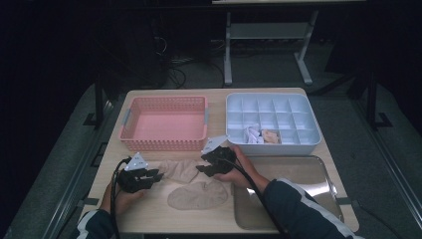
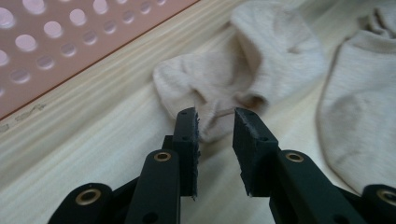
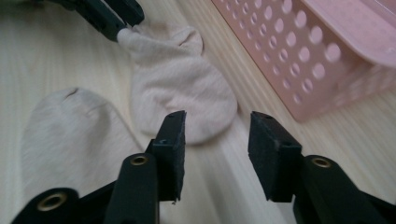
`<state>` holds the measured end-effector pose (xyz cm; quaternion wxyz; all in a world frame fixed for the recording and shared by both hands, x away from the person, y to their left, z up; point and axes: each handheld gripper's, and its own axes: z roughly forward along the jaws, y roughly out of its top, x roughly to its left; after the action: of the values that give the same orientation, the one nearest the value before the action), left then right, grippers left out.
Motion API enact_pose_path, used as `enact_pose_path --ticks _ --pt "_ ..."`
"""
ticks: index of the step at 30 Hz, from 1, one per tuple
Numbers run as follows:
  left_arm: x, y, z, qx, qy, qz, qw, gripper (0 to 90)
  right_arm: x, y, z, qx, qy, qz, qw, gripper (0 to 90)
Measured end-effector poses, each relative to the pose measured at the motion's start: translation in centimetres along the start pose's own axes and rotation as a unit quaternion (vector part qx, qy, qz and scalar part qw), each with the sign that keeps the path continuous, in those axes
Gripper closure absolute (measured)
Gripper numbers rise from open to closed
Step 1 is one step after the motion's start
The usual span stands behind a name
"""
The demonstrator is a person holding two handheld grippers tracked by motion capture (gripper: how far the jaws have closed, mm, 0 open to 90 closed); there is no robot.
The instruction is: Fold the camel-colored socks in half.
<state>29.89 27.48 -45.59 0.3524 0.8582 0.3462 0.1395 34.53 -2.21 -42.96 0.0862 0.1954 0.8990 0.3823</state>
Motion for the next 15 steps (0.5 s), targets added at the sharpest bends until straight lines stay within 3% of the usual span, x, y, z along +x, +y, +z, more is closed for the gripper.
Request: enact_pose_path --ticks 2,7,10,15 --pt "0.3 0.0 0.4 0.002 -0.003 0.001 1.0 71.2 -0.1 0.5 1.0 0.008 -0.006 -0.004 0.9999 51.1" --pt "0.6 0.1 1.2 0.005 -0.01 -0.003 0.9999 71.7 -0.9 0.7 3.0 0.032 -0.014 0.022 0.9991 49.7" --pt "0.4 0.2 1.5 0.0 -0.013 -0.005 0.9999 72.1 -1.0 0.4 4.0 0.048 -0.01 0.024 0.9985 48.7" --pt "-0.1 1.0 2.2 0.003 -0.015 0.01 0.9998 72.2 -1.0 0.0 4.4 0.064 -0.012 0.017 0.9977 52.6"
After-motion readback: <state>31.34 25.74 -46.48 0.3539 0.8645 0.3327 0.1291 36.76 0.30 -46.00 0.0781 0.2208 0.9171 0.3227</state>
